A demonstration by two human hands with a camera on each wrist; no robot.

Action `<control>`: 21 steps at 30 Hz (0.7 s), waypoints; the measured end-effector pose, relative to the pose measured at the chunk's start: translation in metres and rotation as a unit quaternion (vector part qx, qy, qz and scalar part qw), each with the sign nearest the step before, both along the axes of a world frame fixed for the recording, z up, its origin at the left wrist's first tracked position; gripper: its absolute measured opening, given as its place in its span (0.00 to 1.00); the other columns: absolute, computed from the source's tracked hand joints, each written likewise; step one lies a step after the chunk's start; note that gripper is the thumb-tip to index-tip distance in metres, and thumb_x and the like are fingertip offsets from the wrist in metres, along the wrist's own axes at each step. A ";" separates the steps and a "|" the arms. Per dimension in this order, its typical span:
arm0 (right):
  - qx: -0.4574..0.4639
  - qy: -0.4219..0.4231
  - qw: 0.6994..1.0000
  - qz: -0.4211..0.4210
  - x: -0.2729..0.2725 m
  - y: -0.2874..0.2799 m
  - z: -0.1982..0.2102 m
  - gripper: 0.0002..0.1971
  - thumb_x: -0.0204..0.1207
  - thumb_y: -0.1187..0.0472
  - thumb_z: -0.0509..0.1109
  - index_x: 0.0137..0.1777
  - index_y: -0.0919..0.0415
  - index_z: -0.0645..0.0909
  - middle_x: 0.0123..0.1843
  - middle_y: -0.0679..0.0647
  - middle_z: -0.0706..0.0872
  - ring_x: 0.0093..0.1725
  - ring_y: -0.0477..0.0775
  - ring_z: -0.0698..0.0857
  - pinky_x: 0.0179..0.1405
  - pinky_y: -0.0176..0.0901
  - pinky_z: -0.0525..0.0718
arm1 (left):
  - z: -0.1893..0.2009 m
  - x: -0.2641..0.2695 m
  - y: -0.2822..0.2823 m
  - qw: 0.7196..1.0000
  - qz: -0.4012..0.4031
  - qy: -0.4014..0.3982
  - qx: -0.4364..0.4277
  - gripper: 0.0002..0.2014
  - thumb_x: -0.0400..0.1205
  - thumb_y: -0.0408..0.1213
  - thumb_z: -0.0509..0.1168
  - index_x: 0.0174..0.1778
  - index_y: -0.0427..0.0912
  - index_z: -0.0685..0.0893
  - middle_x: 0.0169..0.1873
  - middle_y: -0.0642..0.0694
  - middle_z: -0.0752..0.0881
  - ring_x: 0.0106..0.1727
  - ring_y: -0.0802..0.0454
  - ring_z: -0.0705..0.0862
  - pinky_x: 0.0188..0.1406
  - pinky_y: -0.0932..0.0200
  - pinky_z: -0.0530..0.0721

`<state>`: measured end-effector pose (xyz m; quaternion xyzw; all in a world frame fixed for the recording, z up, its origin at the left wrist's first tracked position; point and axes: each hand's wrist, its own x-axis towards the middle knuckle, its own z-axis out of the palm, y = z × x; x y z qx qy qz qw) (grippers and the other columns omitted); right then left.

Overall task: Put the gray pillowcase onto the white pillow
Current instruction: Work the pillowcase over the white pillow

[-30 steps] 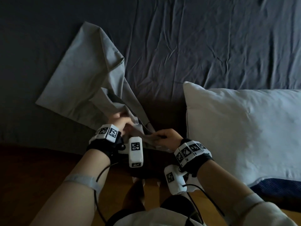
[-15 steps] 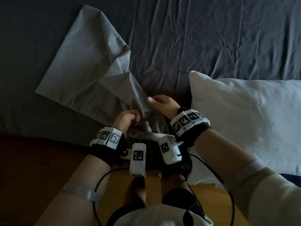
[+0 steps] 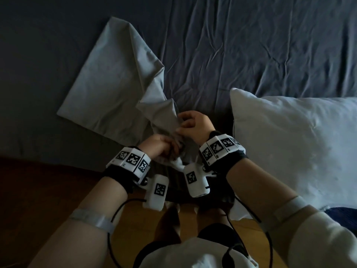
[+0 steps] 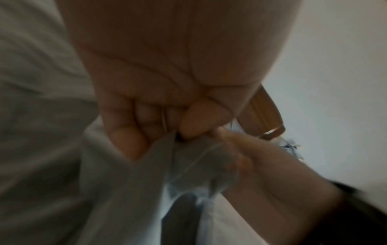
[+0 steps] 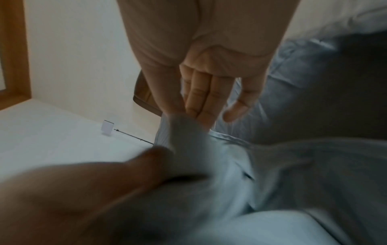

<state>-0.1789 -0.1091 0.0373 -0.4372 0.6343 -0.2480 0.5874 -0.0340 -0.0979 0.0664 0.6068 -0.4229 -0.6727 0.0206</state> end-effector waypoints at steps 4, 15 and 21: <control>-0.016 -0.024 1.000 -0.011 -0.011 0.012 0.009 0.23 0.62 0.72 0.78 0.38 0.49 0.69 0.33 0.47 0.82 0.35 0.47 0.81 0.46 0.51 0.83 | -0.002 0.001 -0.020 0.967 0.235 -0.031 -0.092 0.08 0.73 0.33 0.70 0.41 0.48 0.78 0.34 0.50 0.87 0.37 0.56 0.86 0.40 0.59 0.86; 0.025 -0.082 0.996 -0.022 -0.057 0.034 0.007 0.24 0.60 0.72 0.81 0.37 0.52 0.66 0.34 0.52 0.84 0.38 0.53 0.83 0.48 0.52 0.84 | -0.010 -0.052 -0.042 0.981 0.160 -0.095 -0.050 0.33 0.71 0.22 0.71 0.72 0.37 0.70 0.62 0.40 0.79 0.59 0.44 0.81 0.58 0.48 0.82; -0.094 0.314 0.944 -0.018 -0.151 -0.004 0.008 0.23 0.63 0.54 0.79 0.56 0.56 0.77 0.62 0.56 0.78 0.61 0.56 0.75 0.61 0.44 0.71 | -0.013 -0.056 -0.045 0.989 0.122 -0.036 -0.073 0.22 0.79 0.18 0.51 0.63 0.38 0.81 0.43 0.42 0.84 0.46 0.45 0.81 0.46 0.60 0.78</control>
